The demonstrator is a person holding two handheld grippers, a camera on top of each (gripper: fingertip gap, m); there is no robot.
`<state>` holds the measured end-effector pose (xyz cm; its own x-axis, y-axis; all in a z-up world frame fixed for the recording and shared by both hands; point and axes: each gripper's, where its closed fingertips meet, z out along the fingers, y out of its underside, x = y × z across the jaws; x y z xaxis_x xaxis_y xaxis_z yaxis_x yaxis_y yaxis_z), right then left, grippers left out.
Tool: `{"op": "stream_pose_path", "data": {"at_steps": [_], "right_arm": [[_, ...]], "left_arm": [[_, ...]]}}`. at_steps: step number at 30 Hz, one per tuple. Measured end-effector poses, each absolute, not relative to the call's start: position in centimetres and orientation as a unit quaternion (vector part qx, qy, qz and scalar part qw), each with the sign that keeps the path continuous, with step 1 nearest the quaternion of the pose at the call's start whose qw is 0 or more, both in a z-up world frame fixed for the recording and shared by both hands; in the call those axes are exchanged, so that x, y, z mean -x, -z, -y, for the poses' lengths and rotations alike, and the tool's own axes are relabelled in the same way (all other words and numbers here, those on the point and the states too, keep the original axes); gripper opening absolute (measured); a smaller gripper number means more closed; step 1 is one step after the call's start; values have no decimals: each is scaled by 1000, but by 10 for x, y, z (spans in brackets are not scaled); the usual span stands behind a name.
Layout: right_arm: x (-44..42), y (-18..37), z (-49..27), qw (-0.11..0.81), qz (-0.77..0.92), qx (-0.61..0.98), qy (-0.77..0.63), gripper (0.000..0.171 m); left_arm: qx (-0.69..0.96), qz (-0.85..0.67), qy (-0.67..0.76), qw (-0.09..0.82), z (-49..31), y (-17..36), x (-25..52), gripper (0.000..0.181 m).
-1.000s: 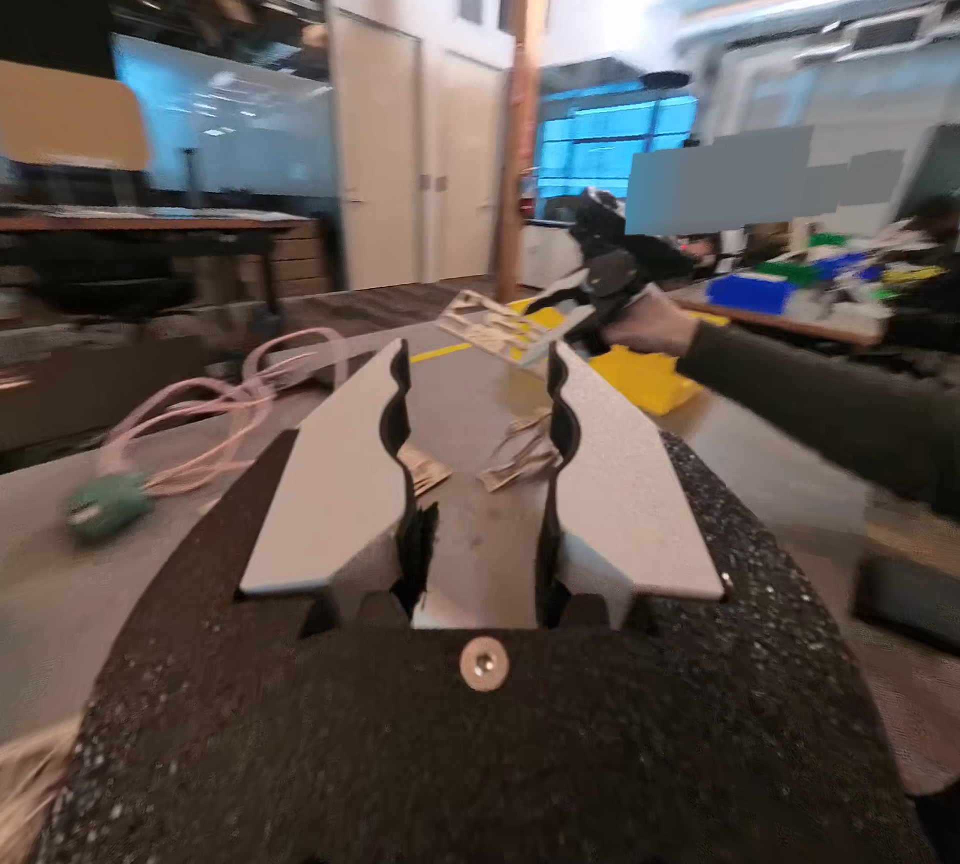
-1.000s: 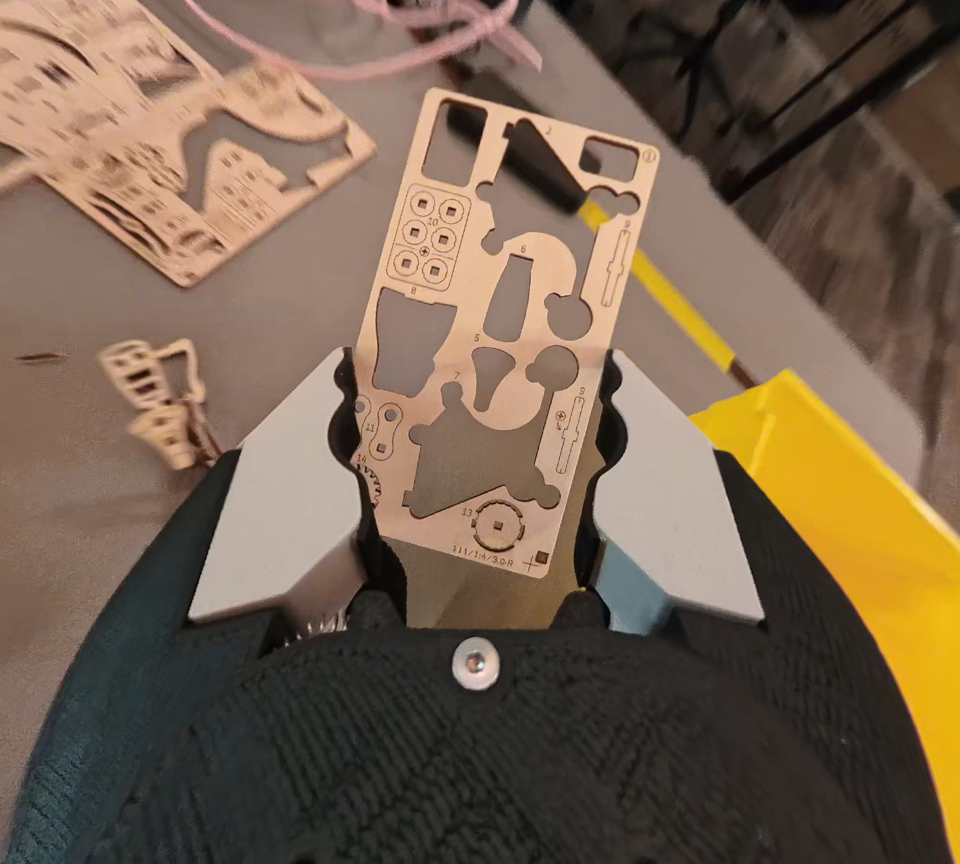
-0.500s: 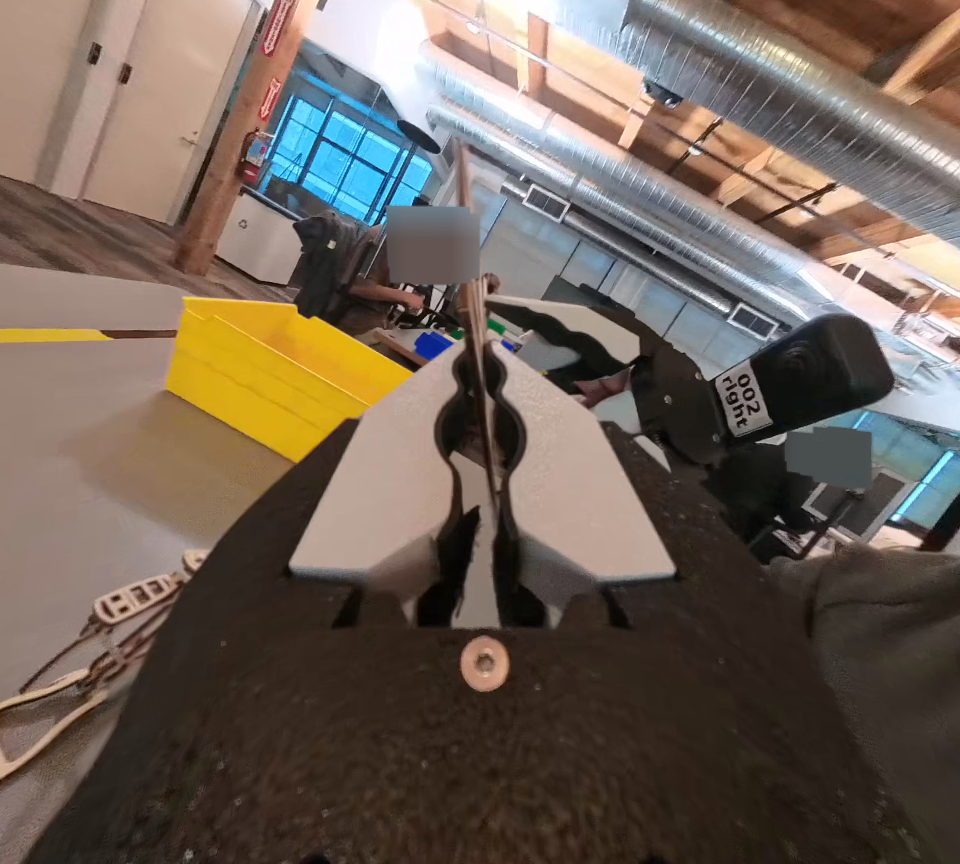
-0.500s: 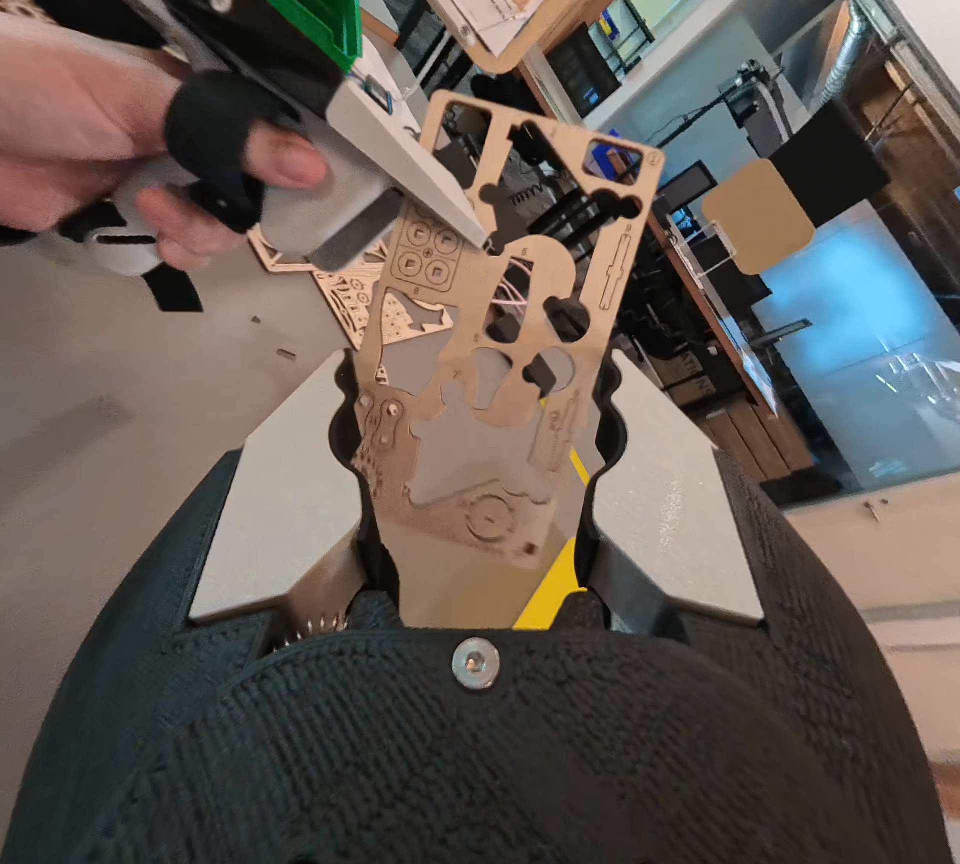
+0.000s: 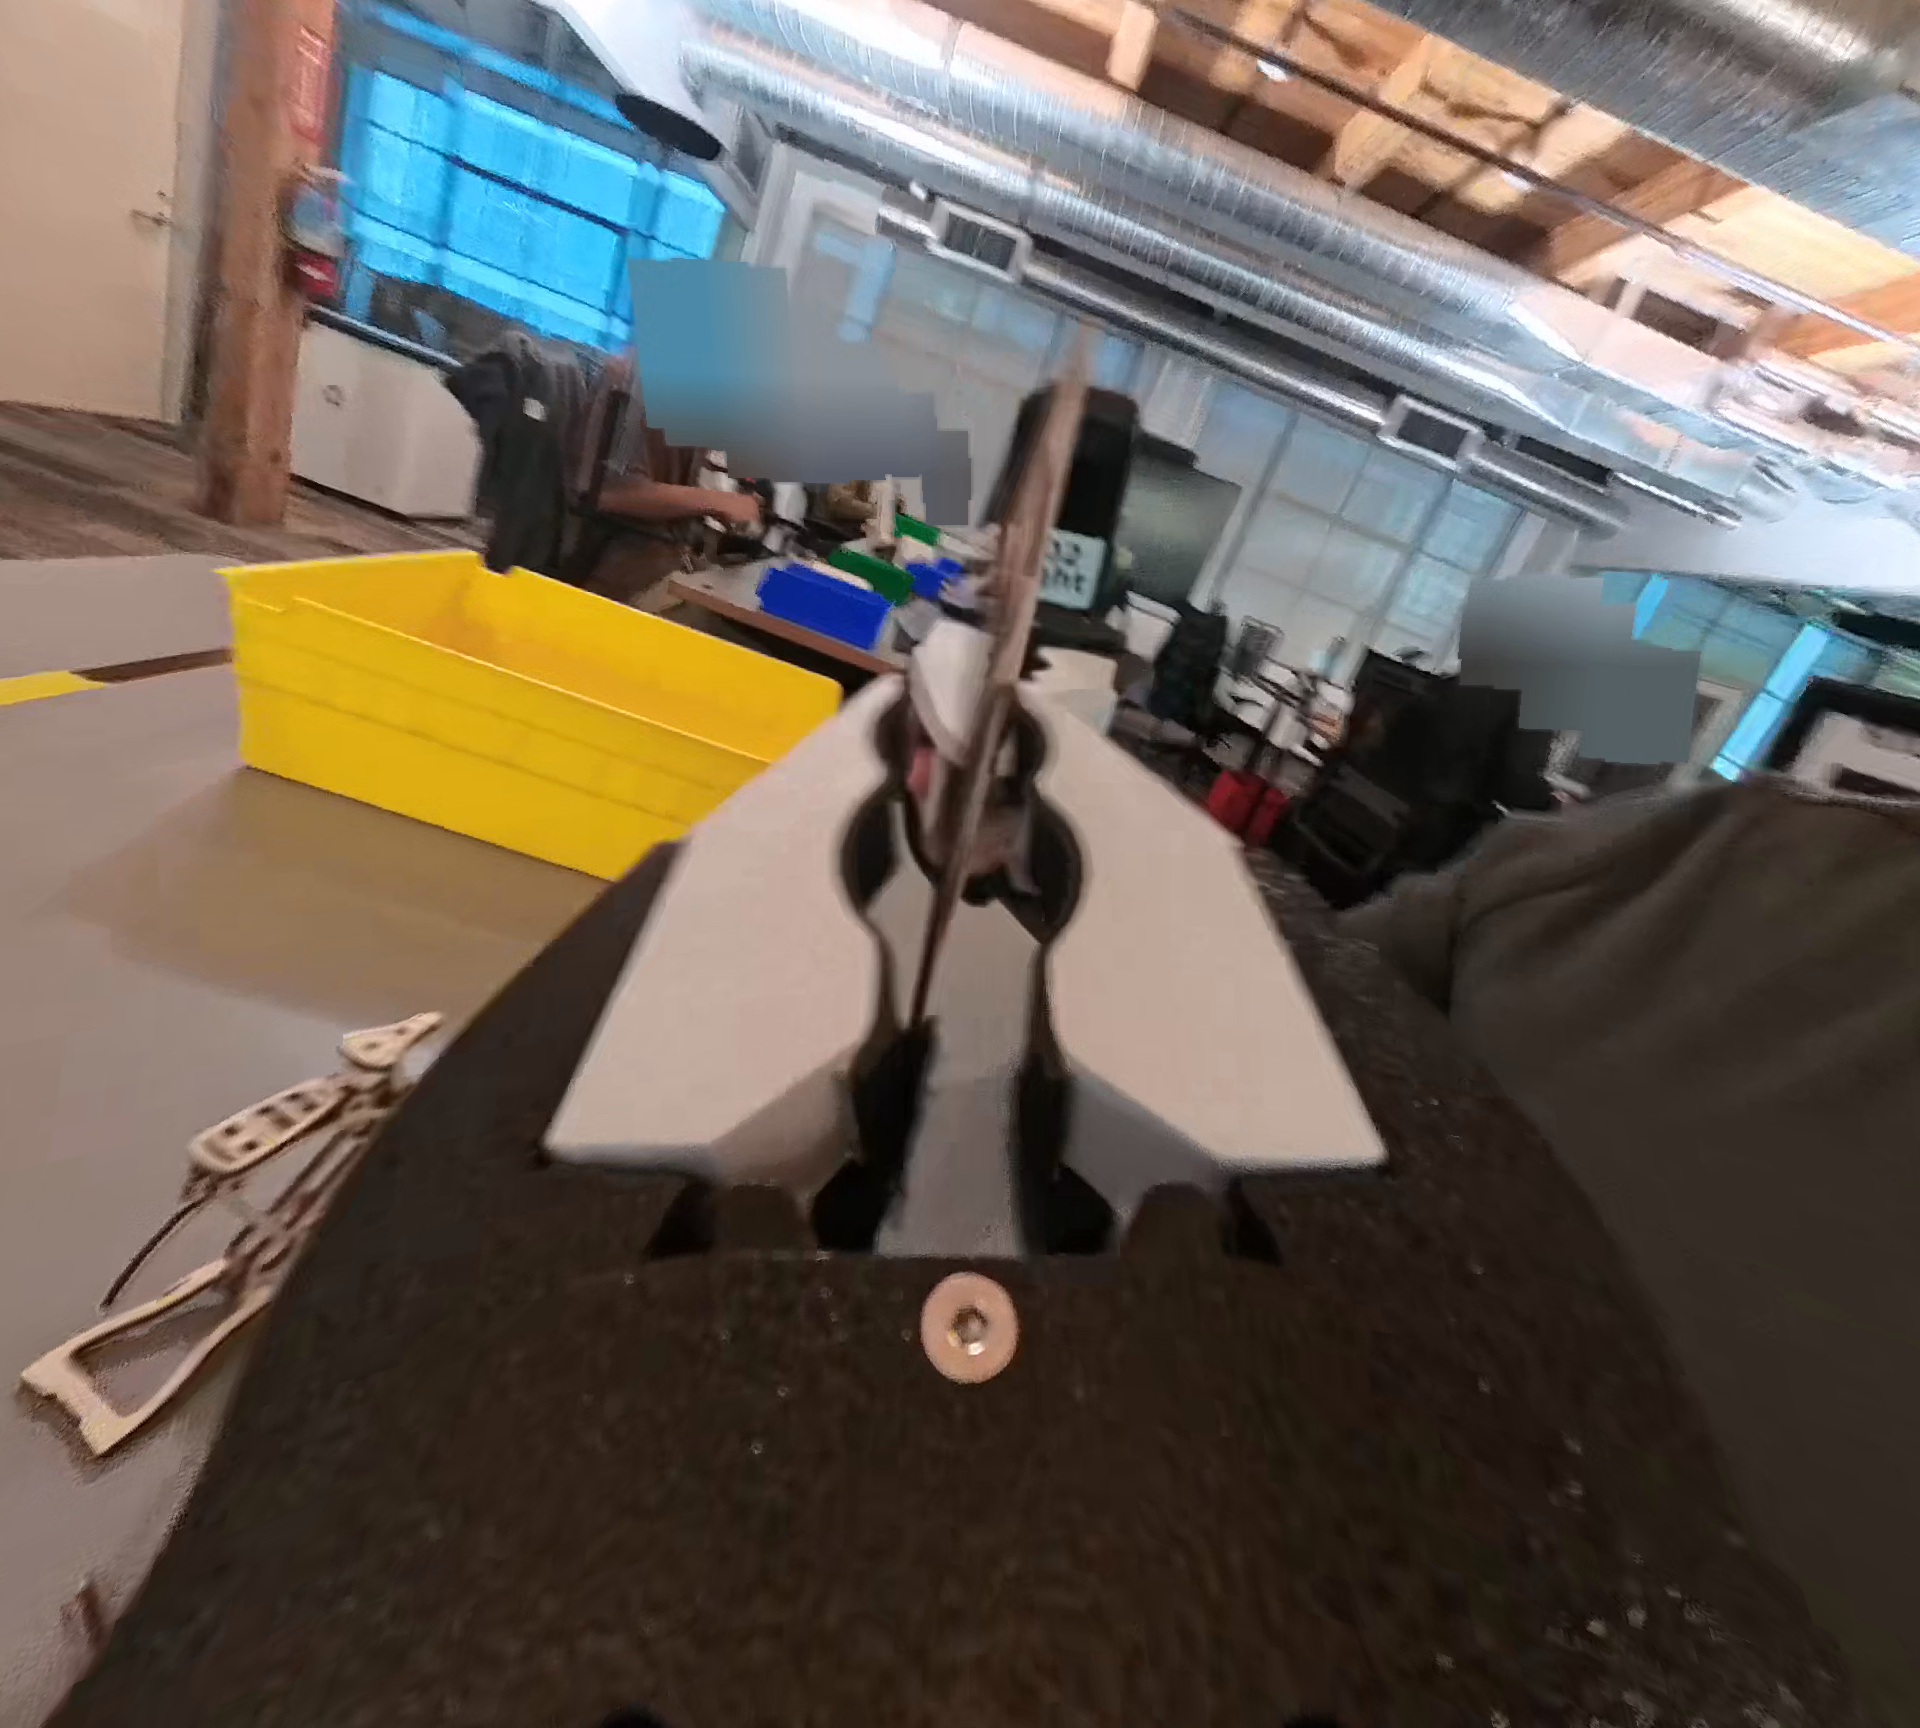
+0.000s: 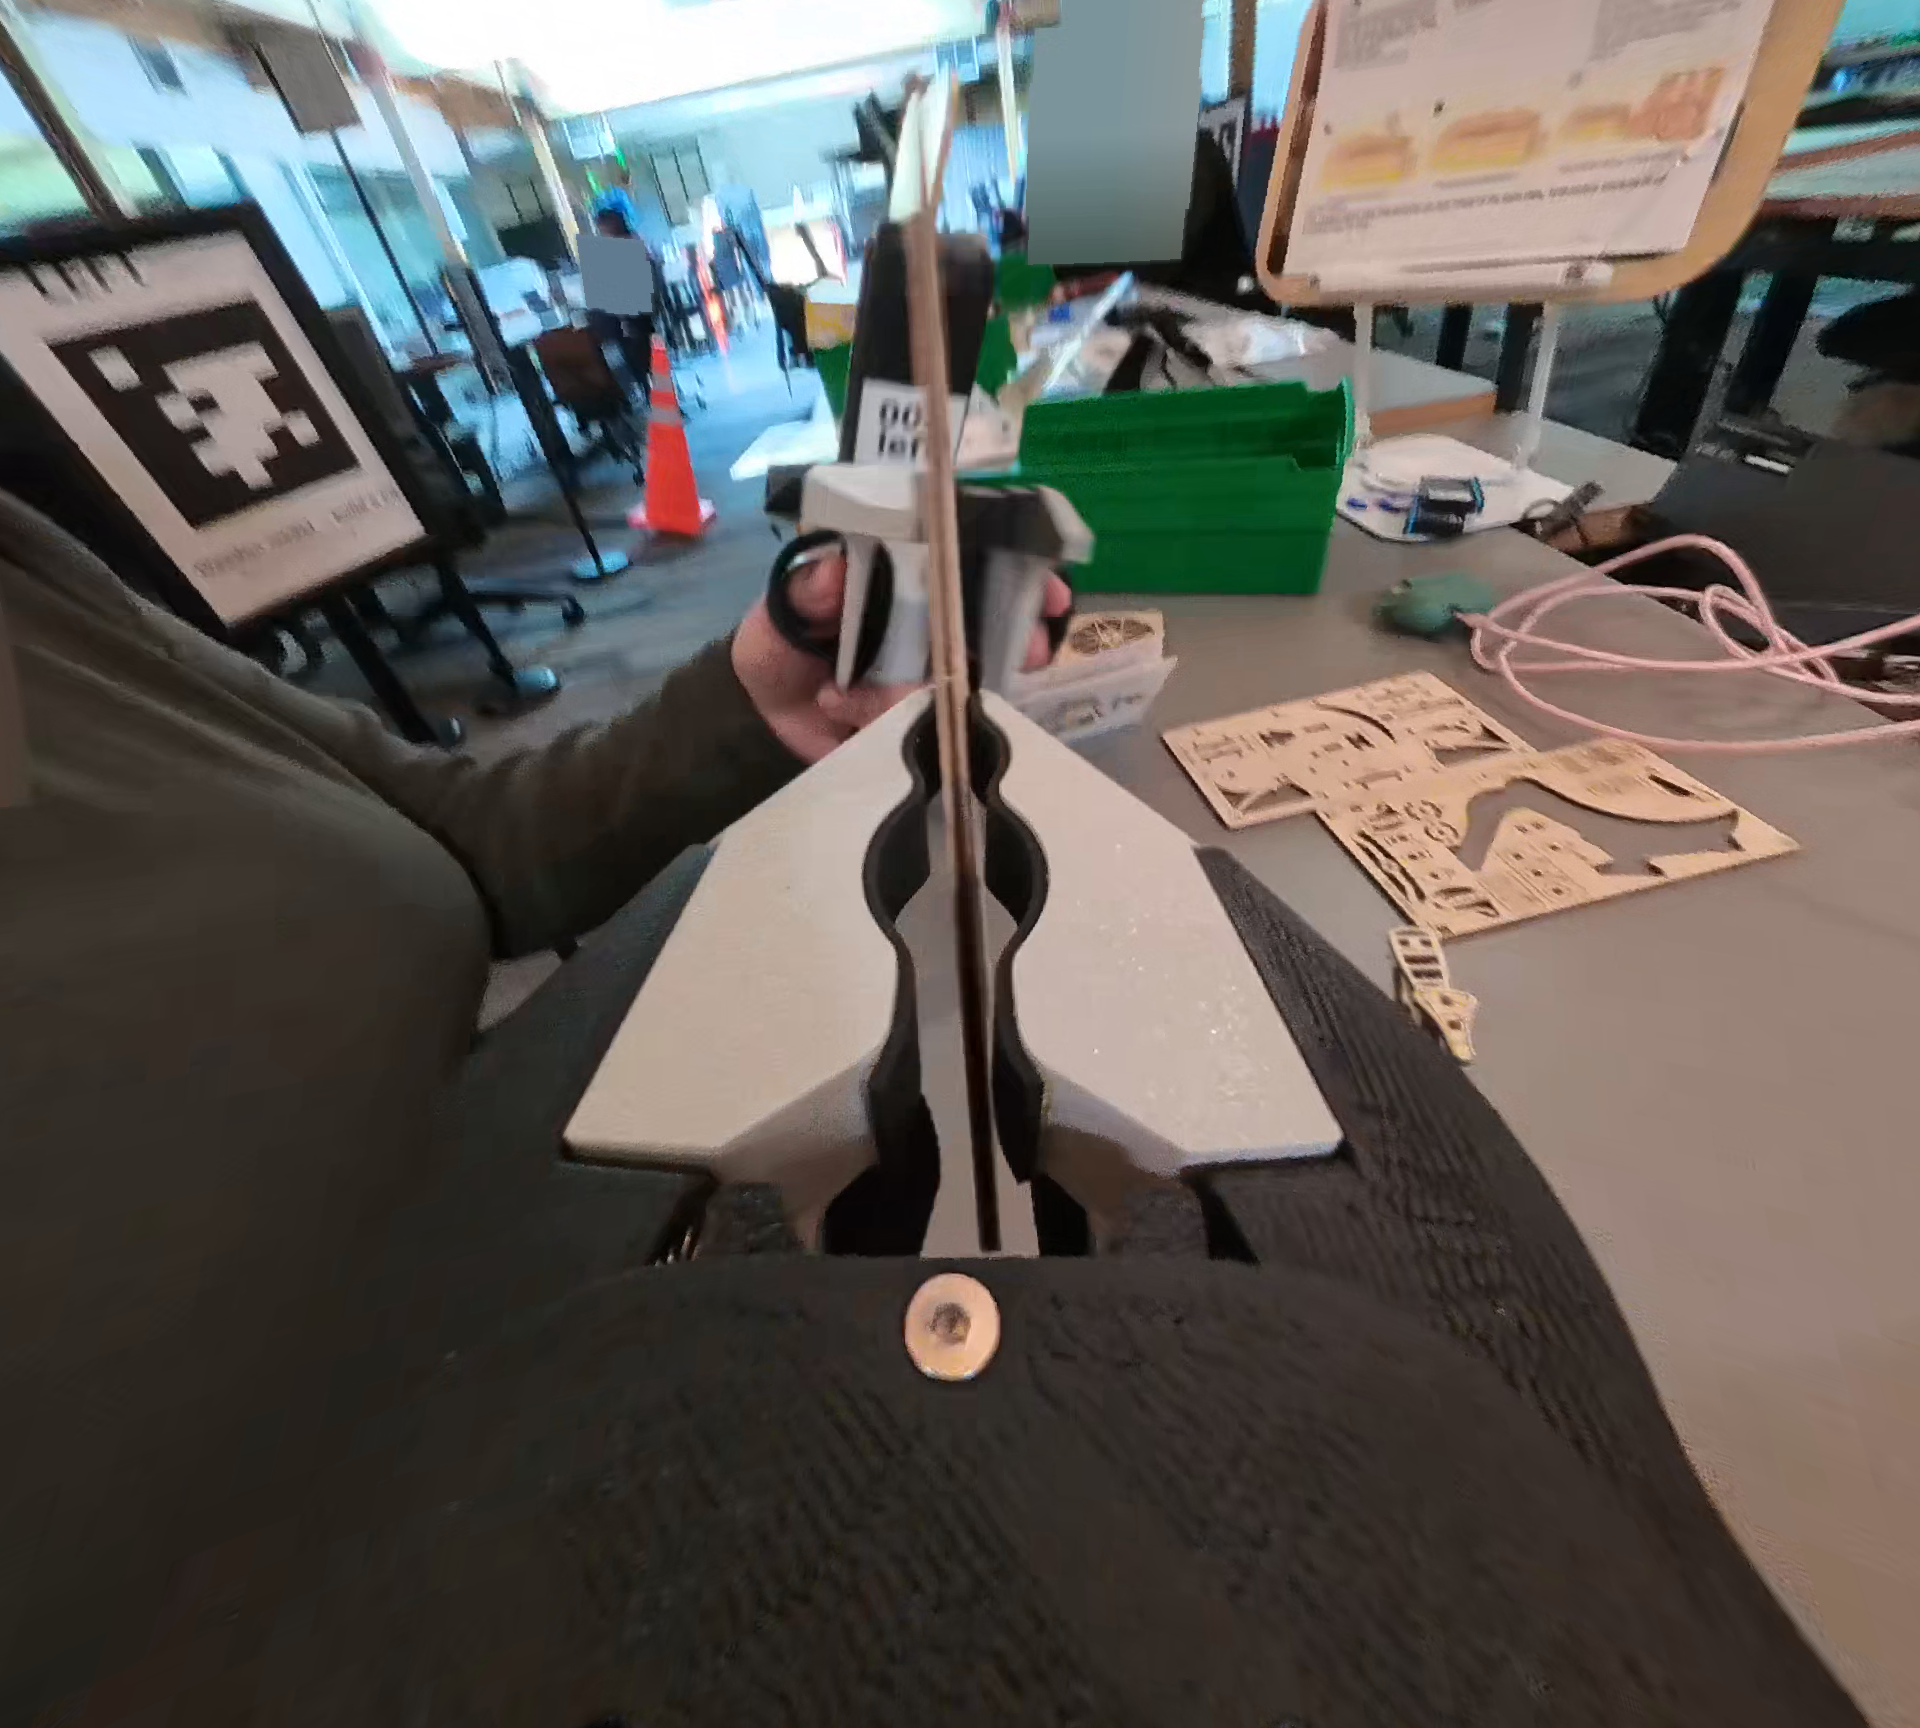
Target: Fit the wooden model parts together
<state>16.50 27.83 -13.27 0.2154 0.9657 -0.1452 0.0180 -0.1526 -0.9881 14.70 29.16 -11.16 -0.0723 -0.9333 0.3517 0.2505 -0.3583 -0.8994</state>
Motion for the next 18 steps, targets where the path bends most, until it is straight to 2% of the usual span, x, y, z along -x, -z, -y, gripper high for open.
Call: {"op": "stream_pose_path", "data": {"at_steps": [1,2,5,10,11,18], "right_arm": [[-167,130,-279,510,397,589,-485,1],[-169,129,-280,516,384,585,-494,1],[-171,133,-281,514,353,581,-524,1],[-168,144,-277,497,318,578,-564,1],[-167,147,-277,495,313,578,-568,1],[-162,175,-282,527,310,615,-497,1]], "left_arm": [[515,-313,641,475,-298,112,-144,52],[519,-300,635,487,-301,114,-141,66],[505,-297,640,496,-296,118,-136,51],[504,-317,632,496,-289,129,-140,7],[505,-316,633,495,-288,131,-141,2],[587,-286,578,490,-300,165,-136,8]]}}
